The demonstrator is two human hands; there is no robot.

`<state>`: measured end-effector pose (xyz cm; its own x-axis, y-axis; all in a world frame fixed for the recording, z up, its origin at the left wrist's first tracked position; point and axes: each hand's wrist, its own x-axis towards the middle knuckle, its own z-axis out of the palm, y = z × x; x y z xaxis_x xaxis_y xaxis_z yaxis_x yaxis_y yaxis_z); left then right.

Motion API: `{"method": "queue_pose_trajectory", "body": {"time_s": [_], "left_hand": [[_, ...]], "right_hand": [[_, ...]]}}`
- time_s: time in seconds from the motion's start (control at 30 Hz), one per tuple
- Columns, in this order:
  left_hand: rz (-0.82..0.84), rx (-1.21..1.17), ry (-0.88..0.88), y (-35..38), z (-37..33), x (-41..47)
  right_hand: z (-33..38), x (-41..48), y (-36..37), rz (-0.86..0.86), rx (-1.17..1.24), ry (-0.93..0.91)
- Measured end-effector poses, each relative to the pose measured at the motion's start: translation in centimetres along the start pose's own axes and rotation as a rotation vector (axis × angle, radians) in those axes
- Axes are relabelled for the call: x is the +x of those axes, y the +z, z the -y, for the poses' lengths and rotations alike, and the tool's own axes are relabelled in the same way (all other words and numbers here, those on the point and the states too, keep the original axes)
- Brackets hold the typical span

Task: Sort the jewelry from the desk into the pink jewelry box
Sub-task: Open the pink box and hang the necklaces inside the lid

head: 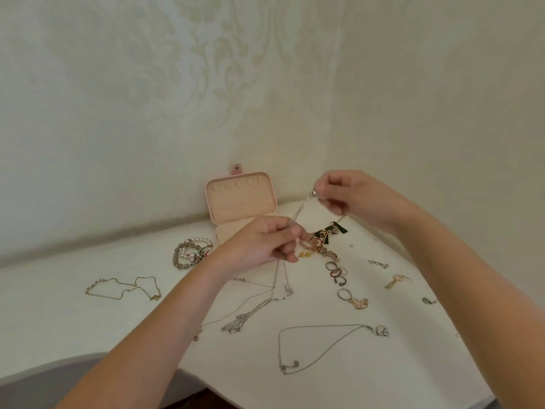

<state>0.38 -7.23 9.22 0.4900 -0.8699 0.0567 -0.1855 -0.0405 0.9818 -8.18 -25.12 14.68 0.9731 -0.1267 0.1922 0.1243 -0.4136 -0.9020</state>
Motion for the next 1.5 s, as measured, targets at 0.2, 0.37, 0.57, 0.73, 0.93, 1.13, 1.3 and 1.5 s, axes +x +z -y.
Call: {"method": "queue_pose_trajectory", "body": {"time_s": [0.2,0.37,0.57,0.73,0.93,1.13,1.3,1.5], "left_hand": [[-0.128,-0.064,0.059,-1.3,-1.4,-2.2],[-0.155,-0.061,0.043,-2.1,-0.9,-3.6],[-0.262,-0.138,0.01,-3.2,-0.5,-4.8],[-0.345,-0.199,0.044,-3.6,-0.7,-5.2],[-0.395,-0.26,0.12,-4.5,-1.2,-5.2],[-0.421,-0.264,0.166,-5.8,-2.3,-5.2],[-0.349,-0.447,0.08,-8.6,-2.8,-6.1],[-0.04,-1.11,0.226,-14.8,-0.3,-7.6]], "right_hand": [[2.0,0.2,-2.7,-0.206,0.552,-0.044],[3.6,0.3,-4.0,-0.297,0.845,-0.059],[3.1,0.4,-3.9,-0.301,0.868,-0.046],[2.8,0.4,-3.9,-0.313,0.891,-0.04],[3.4,0.3,-4.3,-0.305,0.879,-0.065],[3.2,0.6,-5.1,-0.36,0.899,-0.017],[2.3,0.7,-5.9,-0.457,1.125,0.032],[0.4,0.6,-5.8,-0.516,1.087,0.179]]}}
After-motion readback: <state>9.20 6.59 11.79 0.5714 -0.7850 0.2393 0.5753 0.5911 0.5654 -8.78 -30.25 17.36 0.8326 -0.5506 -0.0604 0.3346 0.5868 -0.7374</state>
